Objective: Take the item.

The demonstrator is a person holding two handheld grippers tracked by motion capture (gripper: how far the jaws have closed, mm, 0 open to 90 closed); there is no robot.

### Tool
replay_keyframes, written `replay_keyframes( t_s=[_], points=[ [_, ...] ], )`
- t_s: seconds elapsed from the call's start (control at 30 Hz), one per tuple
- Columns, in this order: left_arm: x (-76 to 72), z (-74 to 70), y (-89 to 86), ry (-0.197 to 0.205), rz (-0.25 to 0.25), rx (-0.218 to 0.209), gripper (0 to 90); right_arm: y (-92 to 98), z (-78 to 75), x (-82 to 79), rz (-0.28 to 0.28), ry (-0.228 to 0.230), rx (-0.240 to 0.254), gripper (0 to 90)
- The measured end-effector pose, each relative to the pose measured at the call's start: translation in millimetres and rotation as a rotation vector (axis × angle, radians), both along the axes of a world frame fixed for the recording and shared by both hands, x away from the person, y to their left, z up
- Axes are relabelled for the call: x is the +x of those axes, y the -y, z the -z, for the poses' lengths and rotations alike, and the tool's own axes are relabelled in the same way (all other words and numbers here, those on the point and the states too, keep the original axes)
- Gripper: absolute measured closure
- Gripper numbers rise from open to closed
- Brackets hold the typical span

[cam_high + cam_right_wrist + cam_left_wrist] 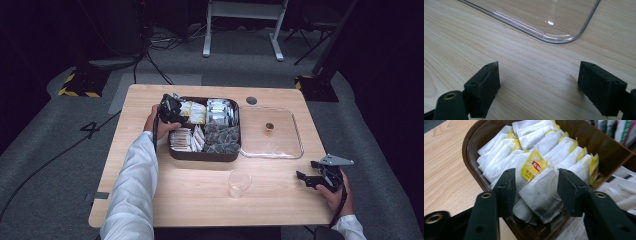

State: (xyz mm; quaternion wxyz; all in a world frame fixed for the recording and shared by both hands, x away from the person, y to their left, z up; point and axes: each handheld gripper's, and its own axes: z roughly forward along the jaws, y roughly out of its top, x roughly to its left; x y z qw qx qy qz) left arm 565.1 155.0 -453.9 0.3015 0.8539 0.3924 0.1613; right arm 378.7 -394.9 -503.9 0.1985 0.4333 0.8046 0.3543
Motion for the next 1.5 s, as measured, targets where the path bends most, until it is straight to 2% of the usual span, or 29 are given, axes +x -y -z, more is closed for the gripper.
replay_keyframes(
  t_s=[0.1, 0.13, 0.2, 0.27, 0.3, 0.33, 0.43, 0.47, 0.5, 0.6, 0.67, 0.7, 0.73, 0.83, 0.87, 0.9, 0.97, 1.03, 1.13, 1.2, 1.27, 1.3, 1.37, 1.43, 1.5],
  points=[
    [1.7, 1.2, 1.8, 0.000, 0.000, 0.013, 50.3, 0.0, 0.0, -0.1, -0.001, 0.001, -0.001, 18.2],
    [1.7, 2.0, 2.6, -0.004, 0.004, 0.018, 55.4, 0.0, 0.0, -0.1, -0.001, 0.001, -0.001, 18.3],
    [1.2, 2.2, 3.4, -0.001, 0.004, 0.034, 57.8, -0.1, 0.0, -0.1, -0.001, 0.001, -0.001, 18.3],
    [-1.2, 0.7, 1.2, 0.005, 0.006, 0.029, 70.9, -0.1, 0.0, -0.2, -0.001, 0.001, -0.001, 18.3],
    [-1.2, 0.7, 1.2, 0.005, 0.006, 0.029, 72.2, -0.1, 0.0, -0.2, -0.001, 0.001, -0.001, 18.3],
    [-2.0, -0.4, 0.3, 0.010, 0.006, 0.041, 72.2, -0.1, 0.0, -0.1, -0.001, 0.001, -0.001, 18.3],
    [-5.8, -2.9, -1.7, 0.011, 0.006, 0.034, 72.0, -0.1, 0.0, -0.1, -0.001, 0.001, -0.001, 18.3],
    [-6.4, -4.0, -3.0, 0.014, 0.011, 0.034, 69.1, -0.1, 0.0, -0.1, -0.001, 0.001, -0.001, 18.3],
    [-6.9, -5.0, -4.4, 0.009, 0.001, 0.016, 58.4, -0.1, 0.0, -0.1, -0.001, 0.001, -0.001, 18.3],
    [-7.6, -6.8, -4.4, 0.016, 0.007, 0.018, 53.5, 0.0, 0.0, -0.1, -0.001, 0.001, -0.001, 18.2],
    [-8.9, -8.6, -3.4, 0.019, 0.024, 0.028, 56.7, 0.0, 0.0, 0.0, -0.001, 0.001, -0.001, 18.2],
    [-10.7, -9.5, -2.1, 0.028, 0.033, 0.044, 59.9, 0.0, 0.0, 0.0, -0.001, 0.000, 0.000, 18.2],
    [-12.0, -9.6, -1.7, 0.027, 0.044, 0.042, 64.1, 0.0, 0.0, 0.0, -0.001, 0.001, -0.001, 18.2],
    [-14.6, -11.1, -1.4, 0.050, 0.039, 0.062, 65.4, 0.0, 0.0, 0.0, -0.001, 0.001, -0.001, 18.2],
    [-15.6, -12.8, -2.8, 0.045, 0.047, 0.049, 66.8, 0.0, 0.0, 0.0, -0.001, 0.001, -0.001, 18.2],
    [-18.4, -13.9, -3.7, 0.057, 0.055, 0.046, 67.6, 0.0, 0.0, 0.0, -0.002, 0.001, -0.001, 18.3],
    [-19.8, -15.2, -4.3, 0.060, 0.052, 0.054, 67.6, 0.0, 0.0, 0.0, -0.001, 0.000, 0.000, 18.3],
    [-21.3, -16.1, -7.0, 0.053, 0.071, 0.033, 68.4, 0.0, 0.0, 0.0, -0.001, 0.001, -0.001, 18.3],
    [-22.2, -12.2, -8.4, 0.041, 0.087, 0.052, 73.4, 0.0, 0.0, 0.0, -0.001, 0.000, 0.000, 18.3],
    [-22.0, -11.8, -9.0, 0.040, 0.081, 0.049, 74.7, 0.0, 0.0, 0.0, -0.001, 0.000, 0.000, 18.3],
    [-22.1, -11.3, -10.1, 0.042, 0.086, 0.054, 83.8, 0.0, 0.0, 0.0, -0.001, 0.001, -0.001, 18.3],
    [-22.3, -11.3, -10.7, 0.044, 0.081, 0.050, 85.5, 0.0, 0.0, 0.0, -0.001, 0.001, 0.000, 18.2],
    [-22.2, -11.8, -11.5, 0.043, 0.091, 0.048, 86.8, 0.0, 0.0, 0.0, -0.002, 0.001, -0.001, 18.3],
    [-22.0, -12.6, -11.8, 0.058, 0.078, 0.061, 87.9, 0.1, 0.0, 0.0, -0.001, 0.000, 0.000, 18.3],
    [-22.2, -14.8, -13.6, 0.062, 0.079, 0.040, 88.2, 0.0, 0.0, -0.1, -0.001, 0.001, -0.001, 18.3]
  ],
)
